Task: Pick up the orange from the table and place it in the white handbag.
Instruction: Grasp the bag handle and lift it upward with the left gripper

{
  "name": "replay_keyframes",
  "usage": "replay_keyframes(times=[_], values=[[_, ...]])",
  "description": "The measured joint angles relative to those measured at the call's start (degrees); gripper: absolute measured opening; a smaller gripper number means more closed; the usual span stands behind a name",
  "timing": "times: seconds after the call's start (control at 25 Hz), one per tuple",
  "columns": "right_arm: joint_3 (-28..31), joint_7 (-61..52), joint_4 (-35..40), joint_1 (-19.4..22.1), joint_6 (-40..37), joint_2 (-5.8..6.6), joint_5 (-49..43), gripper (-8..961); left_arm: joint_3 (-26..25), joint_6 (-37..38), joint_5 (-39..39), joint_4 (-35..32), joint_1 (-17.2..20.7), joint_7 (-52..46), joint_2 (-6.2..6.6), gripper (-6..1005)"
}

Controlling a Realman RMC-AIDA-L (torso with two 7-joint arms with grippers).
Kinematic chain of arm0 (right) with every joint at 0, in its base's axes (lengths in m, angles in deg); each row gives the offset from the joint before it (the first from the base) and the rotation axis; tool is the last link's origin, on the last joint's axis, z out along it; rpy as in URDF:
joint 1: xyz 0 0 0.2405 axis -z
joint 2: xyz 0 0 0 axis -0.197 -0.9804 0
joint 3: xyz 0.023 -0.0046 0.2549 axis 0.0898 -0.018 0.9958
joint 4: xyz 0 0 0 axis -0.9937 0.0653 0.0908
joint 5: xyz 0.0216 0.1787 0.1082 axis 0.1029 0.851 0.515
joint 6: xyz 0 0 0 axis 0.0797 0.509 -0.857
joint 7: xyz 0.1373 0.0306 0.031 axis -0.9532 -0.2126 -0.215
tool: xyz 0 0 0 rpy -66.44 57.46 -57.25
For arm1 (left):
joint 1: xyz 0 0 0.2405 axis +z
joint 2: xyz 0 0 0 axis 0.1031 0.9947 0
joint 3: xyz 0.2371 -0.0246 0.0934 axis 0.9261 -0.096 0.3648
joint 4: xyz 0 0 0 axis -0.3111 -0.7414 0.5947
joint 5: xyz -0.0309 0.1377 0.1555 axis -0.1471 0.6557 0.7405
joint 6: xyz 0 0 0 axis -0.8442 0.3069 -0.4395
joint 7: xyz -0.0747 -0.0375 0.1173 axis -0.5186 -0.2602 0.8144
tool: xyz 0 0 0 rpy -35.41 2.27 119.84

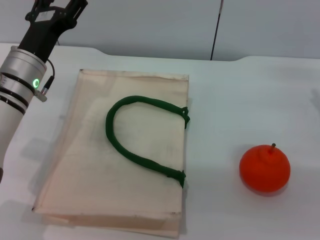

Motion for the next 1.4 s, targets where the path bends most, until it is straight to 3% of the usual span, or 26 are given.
replay_keyframes(times=[0.68, 0.84, 1.0, 1.04, 1.16, 1.4], values=[[0.0, -0.1, 0.2, -0.1, -0.8, 0.11, 0.3, 891, 0.0, -0.4, 0.4, 0.0, -0.3, -0.9, 0.18, 848], [0.1, -0.7, 0.6, 0.6, -1.5, 0.27, 0.3, 891, 0.1, -1.0, 5.8, 0.4, -2.2, -4.0, 0.62, 845], [0.1, -0.8, 0.6, 0.6, -1.6, 0.25, 0.3, 891, 0.2, -3.1, 14.7, 6.2, -4.7, -20.7, 2.25, 842], [0.1, -0.8, 0.5, 0.5, -1.6, 0.24, 0.3, 891, 0.2, -3.1, 14.7, 6.2, -4.7, -20.7, 2.25, 841], [0.1, -0.8, 0.6, 0.6, -1.8, 0.29, 0.3, 891, 0.5, -2.7, 27.4, 17.2, -7.8, -40.4, 2.95, 839], [0.1, -0.8, 0.7, 0.7, -2.4, 0.3, 0.3, 891, 1.8, 5.3, 43.7, 31.4, -11.5, -62.2, 4.84, 834]])
